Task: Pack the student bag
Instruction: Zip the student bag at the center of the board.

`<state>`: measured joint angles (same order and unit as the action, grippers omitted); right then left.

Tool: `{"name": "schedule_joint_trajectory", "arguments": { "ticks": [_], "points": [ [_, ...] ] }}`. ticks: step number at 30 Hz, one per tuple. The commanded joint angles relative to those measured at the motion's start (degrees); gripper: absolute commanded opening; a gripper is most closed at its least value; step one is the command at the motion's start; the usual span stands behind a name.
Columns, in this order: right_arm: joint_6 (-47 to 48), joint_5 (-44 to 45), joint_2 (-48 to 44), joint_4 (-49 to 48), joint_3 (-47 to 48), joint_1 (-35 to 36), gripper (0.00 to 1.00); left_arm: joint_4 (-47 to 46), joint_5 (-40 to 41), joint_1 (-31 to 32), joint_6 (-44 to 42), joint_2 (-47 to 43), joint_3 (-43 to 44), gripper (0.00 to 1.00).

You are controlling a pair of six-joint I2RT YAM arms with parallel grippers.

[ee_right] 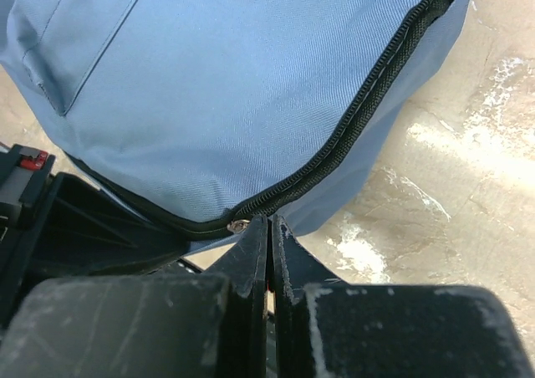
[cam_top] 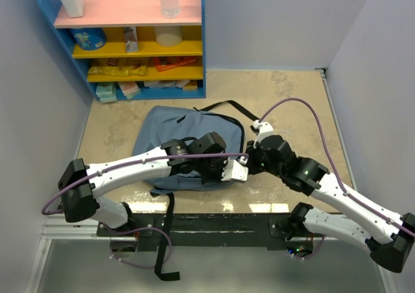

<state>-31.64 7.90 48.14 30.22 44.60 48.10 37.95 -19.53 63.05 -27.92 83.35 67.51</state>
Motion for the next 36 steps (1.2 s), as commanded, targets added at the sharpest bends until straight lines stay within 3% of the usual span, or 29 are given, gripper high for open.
{"name": "schedule_joint_trajectory", "arguments": {
  "ticks": [1, 16, 36],
  "points": [
    [3.6, 8.2, 0.6, -2.5, 6.6, -1.0, 0.00, 7.9, -6.7, 3.2, -1.3, -1.7, -2.3, 0.00],
    [10.0, 13.6, 5.7, -0.9, 10.8, -9.4, 0.00, 14.1, -9.3, 5.2, -5.7, -1.6, -3.8, 0.00],
    [16.1, 11.4, 15.5, -14.5, 13.1, -19.5, 0.00, 26.6, -12.7, 7.2, -14.1, -2.8, -3.6, 0.00]
  ]
}}
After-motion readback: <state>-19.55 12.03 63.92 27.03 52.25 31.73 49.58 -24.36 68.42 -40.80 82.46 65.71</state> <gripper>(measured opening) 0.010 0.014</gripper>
